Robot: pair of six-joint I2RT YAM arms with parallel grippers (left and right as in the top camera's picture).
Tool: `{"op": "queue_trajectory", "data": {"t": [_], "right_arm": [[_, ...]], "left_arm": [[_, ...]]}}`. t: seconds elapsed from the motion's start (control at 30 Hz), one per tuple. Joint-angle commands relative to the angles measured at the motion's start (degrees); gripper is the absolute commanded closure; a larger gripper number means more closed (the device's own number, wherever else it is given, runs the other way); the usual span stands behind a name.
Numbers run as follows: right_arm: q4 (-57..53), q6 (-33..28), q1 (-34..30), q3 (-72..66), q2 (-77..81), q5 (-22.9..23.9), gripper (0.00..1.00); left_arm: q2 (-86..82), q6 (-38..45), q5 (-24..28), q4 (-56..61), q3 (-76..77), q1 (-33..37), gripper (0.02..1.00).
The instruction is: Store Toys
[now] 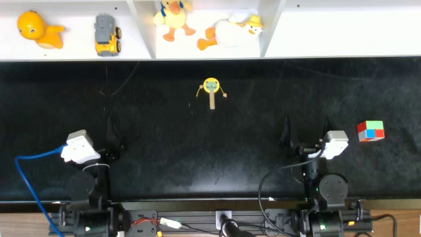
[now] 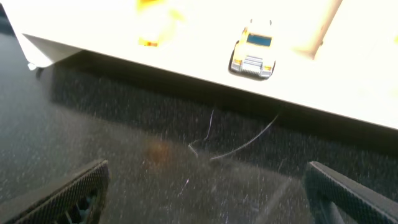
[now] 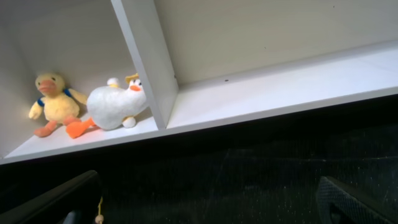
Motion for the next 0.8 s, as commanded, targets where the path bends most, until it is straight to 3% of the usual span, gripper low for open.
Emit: {"op": "queue_trajectory", "data": {"t": [0.03,0.33,0.8], "right_arm": [[0.3,0.4,0.3,-0.8,-0.4,0.6,0.007],[0.3,0.4,0.3,-0.8,-0.4,0.6,0.005],[0.3,0.4,0.3,-0.8,-0.4,0.6,0.005]], "left_arm": [[-1.7,-0.5,0.2,2.9,-1.9,-0.5,0.02],[-3.0,2.2,0.0,2.8,-1.9,-4.0,0.02],[-2.9,2.9,0.6,2.8,-1.9,-3.9,0.02]]}}
